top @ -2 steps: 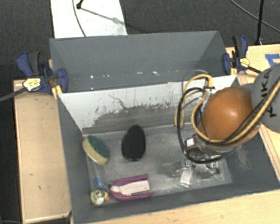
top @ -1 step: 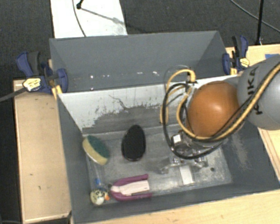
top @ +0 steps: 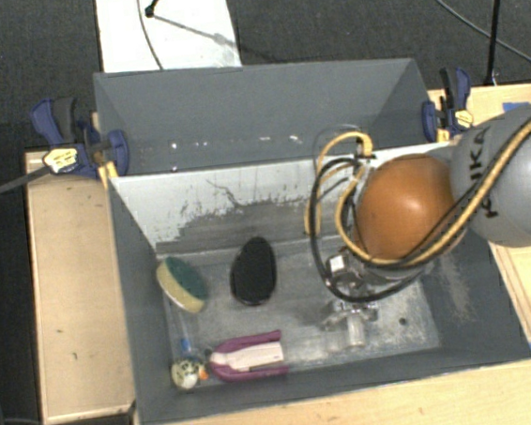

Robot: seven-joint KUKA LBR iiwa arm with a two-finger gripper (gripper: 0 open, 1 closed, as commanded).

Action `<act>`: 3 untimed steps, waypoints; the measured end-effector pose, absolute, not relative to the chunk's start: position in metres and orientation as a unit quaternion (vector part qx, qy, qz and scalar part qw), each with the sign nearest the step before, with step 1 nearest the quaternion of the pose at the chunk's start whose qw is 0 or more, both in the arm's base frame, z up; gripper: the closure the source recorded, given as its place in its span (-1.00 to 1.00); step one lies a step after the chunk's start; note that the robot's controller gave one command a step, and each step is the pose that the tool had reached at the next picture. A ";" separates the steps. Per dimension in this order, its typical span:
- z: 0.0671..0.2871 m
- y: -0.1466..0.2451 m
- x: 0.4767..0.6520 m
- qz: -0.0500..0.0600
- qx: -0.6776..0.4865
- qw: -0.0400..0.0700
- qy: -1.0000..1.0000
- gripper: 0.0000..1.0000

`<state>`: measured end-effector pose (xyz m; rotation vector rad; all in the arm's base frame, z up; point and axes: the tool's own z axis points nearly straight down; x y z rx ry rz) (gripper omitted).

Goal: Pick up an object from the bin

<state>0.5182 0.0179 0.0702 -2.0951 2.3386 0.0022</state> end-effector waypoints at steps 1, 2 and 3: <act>0.090 0.019 0.519 0.000 -0.663 0.002 0.749 1.00; 0.121 0.019 0.520 -0.001 -0.659 0.002 0.752 1.00; 0.190 0.020 0.522 -0.002 -0.656 0.003 0.755 1.00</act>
Offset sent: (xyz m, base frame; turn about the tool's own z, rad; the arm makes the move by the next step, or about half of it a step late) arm 0.0002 0.0001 0.0190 0.0000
